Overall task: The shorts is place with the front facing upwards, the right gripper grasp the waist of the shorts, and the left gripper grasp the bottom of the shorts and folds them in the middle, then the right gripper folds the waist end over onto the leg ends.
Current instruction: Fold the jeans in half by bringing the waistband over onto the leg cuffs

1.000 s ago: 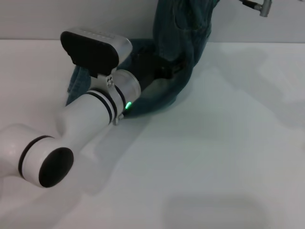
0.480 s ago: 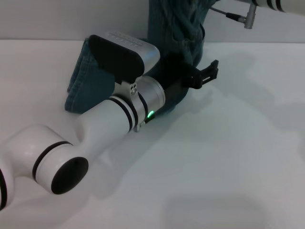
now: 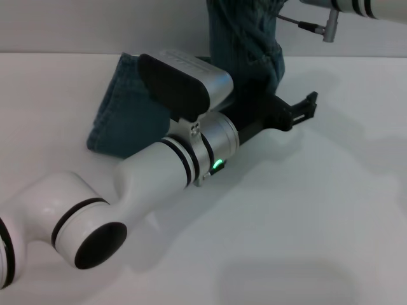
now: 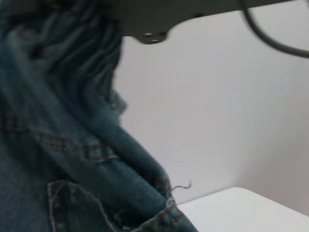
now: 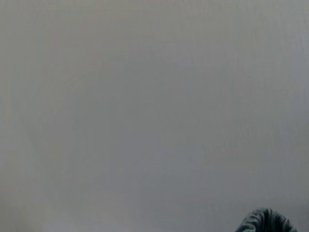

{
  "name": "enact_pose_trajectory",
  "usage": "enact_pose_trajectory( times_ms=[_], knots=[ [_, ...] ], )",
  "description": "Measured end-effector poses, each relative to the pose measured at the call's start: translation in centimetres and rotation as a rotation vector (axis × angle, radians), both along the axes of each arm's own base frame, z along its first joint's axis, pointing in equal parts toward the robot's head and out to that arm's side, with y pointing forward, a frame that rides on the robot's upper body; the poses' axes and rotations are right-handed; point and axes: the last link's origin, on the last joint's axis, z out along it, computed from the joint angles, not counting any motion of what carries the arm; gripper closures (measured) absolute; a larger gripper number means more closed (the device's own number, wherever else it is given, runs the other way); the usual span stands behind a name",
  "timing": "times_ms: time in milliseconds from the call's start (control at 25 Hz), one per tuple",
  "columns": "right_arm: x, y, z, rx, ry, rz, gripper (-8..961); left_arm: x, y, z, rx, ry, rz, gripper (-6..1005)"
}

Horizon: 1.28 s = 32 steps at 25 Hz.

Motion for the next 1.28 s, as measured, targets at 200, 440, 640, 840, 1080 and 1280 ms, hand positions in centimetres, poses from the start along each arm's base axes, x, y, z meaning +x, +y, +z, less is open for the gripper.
enact_pose_trajectory(
  times_ms=[200, 440, 640, 840, 1080, 1280],
  knots=[
    [0.1, -0.3, -0.3, -0.012, -0.011, 0.005, 926, 0.4, -0.7, -0.5, -0.019, 0.000, -0.023, 139],
    [0.8, -0.6, -0.4, -0.014, -0.014, -0.006, 928, -1.0, -0.5, 0.5, 0.019, -0.032, 0.023, 140],
    [1.4, -0.9, -0.2, -0.009, -0.012, -0.012, 928, -3.1, 0.0, 1.9, 0.081, -0.061, 0.099, 140],
    [1.7, -0.9, 0.0, -0.006, 0.008, -0.015, 928, -4.9, 0.2, 2.8, 0.118, -0.061, 0.149, 140],
    [2.0, -0.8, 0.0, -0.004, 0.010, -0.022, 928, -7.4, 0.1, 4.6, 0.206, -0.054, 0.218, 139],
    [2.9, -0.3, 0.2, 0.005, 0.007, -0.049, 929, -9.0, -0.1, 6.6, 0.297, -0.051, 0.261, 139]
  ],
)
